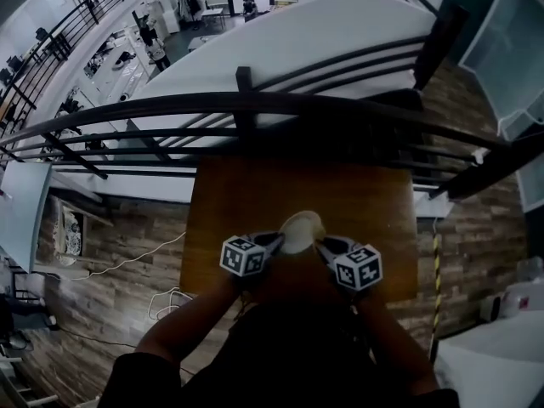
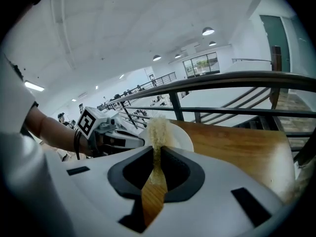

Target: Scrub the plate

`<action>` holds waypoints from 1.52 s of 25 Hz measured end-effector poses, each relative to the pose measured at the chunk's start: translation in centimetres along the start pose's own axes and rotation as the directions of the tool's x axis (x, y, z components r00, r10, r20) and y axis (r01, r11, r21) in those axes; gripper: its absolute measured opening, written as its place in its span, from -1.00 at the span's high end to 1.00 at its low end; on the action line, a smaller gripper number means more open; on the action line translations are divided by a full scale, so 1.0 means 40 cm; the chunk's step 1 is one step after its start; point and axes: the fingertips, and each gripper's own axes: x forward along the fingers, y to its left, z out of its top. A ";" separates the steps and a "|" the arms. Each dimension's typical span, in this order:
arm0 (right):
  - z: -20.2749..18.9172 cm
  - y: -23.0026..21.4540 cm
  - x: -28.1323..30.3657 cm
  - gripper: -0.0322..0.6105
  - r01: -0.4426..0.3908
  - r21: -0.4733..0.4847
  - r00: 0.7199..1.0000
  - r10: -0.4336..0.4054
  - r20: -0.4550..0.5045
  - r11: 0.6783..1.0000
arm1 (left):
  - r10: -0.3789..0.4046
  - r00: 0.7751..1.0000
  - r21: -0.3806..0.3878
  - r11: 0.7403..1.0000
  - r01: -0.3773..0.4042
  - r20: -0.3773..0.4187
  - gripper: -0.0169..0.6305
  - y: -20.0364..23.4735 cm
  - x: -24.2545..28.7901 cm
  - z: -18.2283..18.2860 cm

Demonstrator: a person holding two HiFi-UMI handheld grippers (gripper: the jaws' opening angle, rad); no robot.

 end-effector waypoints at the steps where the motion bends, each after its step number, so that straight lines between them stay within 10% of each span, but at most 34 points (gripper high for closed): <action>1: -0.014 -0.002 0.007 0.74 0.000 0.004 1.000 0.000 -0.007 1.000 | -0.011 1.000 -0.048 0.999 0.011 -0.011 0.88 0.012 0.011 -0.024; 19: -0.211 -0.114 0.060 0.74 0.050 0.191 0.993 -0.028 -0.119 0.980 | -0.034 0.994 -0.456 0.890 -0.017 -0.104 0.88 0.111 0.185 -0.250; 38: -0.242 -0.184 0.042 0.74 0.060 0.238 0.989 -0.026 -0.145 0.969 | 0.023 0.980 -0.490 0.863 -0.119 -0.198 0.85 0.202 0.273 -0.336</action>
